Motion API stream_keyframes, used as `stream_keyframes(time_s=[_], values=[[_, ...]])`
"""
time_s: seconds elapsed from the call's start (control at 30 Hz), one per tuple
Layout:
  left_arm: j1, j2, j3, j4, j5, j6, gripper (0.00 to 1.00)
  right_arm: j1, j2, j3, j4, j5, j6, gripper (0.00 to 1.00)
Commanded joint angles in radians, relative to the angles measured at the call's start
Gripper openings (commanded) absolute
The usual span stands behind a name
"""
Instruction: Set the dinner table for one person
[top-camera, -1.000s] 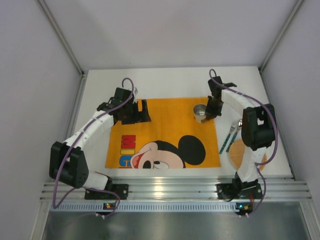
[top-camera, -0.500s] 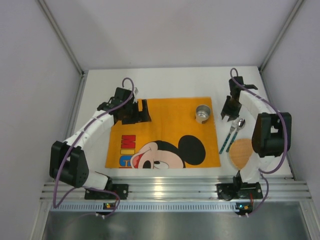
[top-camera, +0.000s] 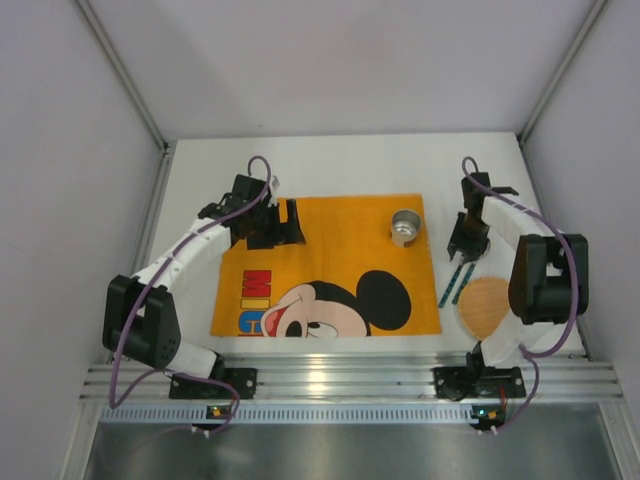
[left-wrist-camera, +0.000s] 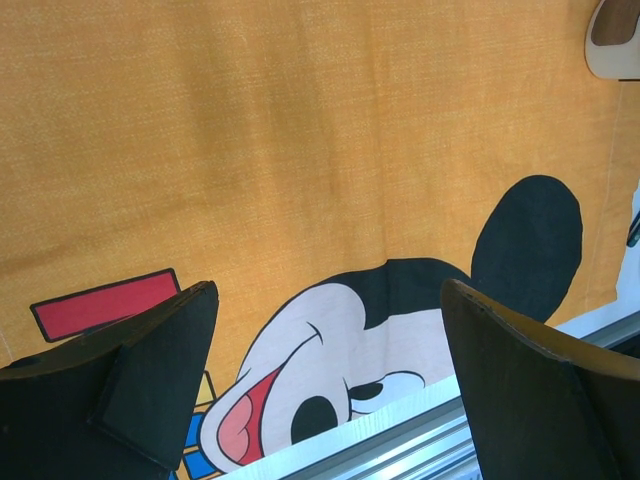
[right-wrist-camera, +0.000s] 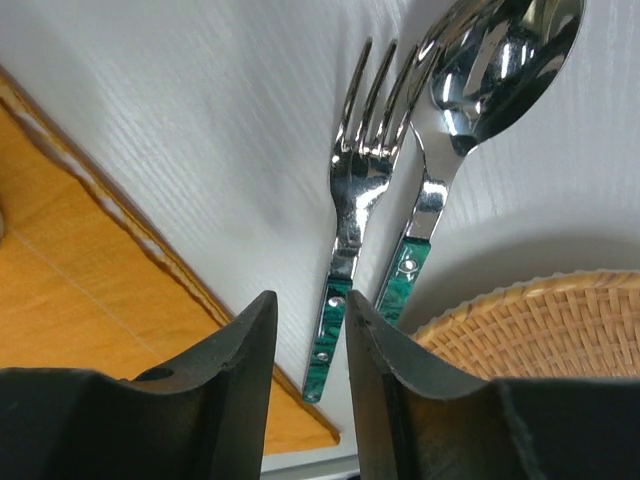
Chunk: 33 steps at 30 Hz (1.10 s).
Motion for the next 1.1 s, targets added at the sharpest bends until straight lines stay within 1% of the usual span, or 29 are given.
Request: stream_keyframes(time_s=[0.0, 0.37, 0.47, 0.57, 0.6, 0.67, 0.7, 0.73, 0.8, 0.93, 1.03, 1.07], values=[[-0.001, -0.021, 0.025, 0.043, 0.008, -0.005, 0.98, -0.014, -0.026, -0.024, 0.036, 0.018, -0.017, 0.34], [-0.001, -0.061, 0.001, 0.027, -0.015, -0.017, 0.98, -0.014, 0.022, -0.115, 0.105, 0.021, -0.021, 0.34], [-0.001, -0.073, -0.007, 0.018, -0.023, -0.019, 0.98, -0.014, 0.039, -0.123, 0.118, 0.019, -0.020, 0.31], [-0.001, -0.086, -0.009, 0.009, -0.027, -0.020, 0.98, -0.013, 0.055, -0.123, 0.125, 0.016, -0.015, 0.22], [-0.001, -0.089, -0.009, 0.009, -0.026, -0.020, 0.98, -0.010, 0.059, -0.119, 0.124, 0.011, -0.014, 0.15], [-0.001, -0.093, -0.002, 0.004, -0.030, -0.020, 0.98, -0.014, 0.062, -0.116, 0.122, 0.007, -0.011, 0.08], [-0.001, -0.093, 0.001, 0.001, -0.030, -0.019, 0.98, -0.014, 0.057, -0.109, 0.119, 0.002, -0.011, 0.03], [-0.001, -0.093, 0.004, -0.002, -0.030, -0.019, 0.98, -0.014, 0.046, -0.101, 0.107, 0.001, -0.009, 0.01], [-0.001, -0.095, 0.017, -0.003, -0.029, -0.019, 0.98, -0.014, 0.026, -0.077, 0.087, 0.011, -0.001, 0.00], [-0.012, -0.090, 0.051, -0.020, -0.035, -0.020, 0.98, -0.015, -0.064, -0.018, 0.014, 0.025, 0.005, 0.00], [-0.061, -0.090, 0.094, -0.044, -0.079, -0.017, 0.98, -0.014, -0.134, 0.031, -0.045, 0.027, 0.005, 0.00], [-0.100, -0.086, 0.125, -0.052, -0.092, -0.020, 0.98, -0.012, -0.153, 0.043, -0.059, 0.021, 0.011, 0.00]])
